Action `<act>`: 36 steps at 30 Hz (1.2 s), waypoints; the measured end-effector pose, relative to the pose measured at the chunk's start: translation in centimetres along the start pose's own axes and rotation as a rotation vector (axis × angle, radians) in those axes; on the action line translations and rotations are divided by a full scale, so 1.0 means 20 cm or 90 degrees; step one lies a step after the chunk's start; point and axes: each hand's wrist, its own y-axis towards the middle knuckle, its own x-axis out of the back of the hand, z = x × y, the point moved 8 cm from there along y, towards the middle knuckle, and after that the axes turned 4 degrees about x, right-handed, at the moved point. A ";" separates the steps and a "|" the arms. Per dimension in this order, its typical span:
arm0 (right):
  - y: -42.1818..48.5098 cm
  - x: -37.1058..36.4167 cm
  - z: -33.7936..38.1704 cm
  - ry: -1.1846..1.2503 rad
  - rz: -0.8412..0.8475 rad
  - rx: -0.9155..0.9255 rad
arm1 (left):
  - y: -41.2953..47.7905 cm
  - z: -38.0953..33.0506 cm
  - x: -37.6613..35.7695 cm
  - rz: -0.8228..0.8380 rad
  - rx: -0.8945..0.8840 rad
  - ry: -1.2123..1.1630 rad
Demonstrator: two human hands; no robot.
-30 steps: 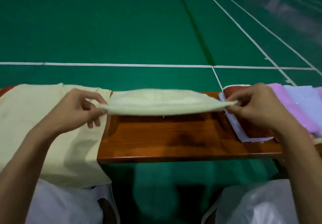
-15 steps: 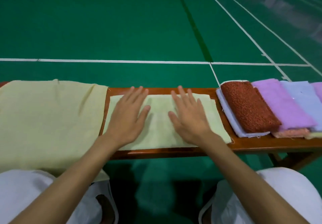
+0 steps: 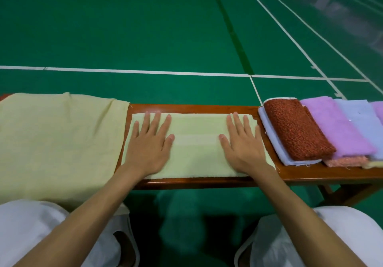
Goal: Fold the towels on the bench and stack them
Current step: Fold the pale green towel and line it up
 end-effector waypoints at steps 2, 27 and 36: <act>0.00 0.02 -0.10 0.005 -0.005 -0.037 | 0.00 0.07 0.02 -0.009 0.023 0.002; -0.06 0.20 -0.19 0.077 -0.061 -0.287 | -0.11 -0.25 0.08 0.006 -0.115 -0.057; -0.08 0.41 -0.22 0.316 -0.148 -0.177 | -0.12 -0.41 -0.04 0.066 -0.127 -0.100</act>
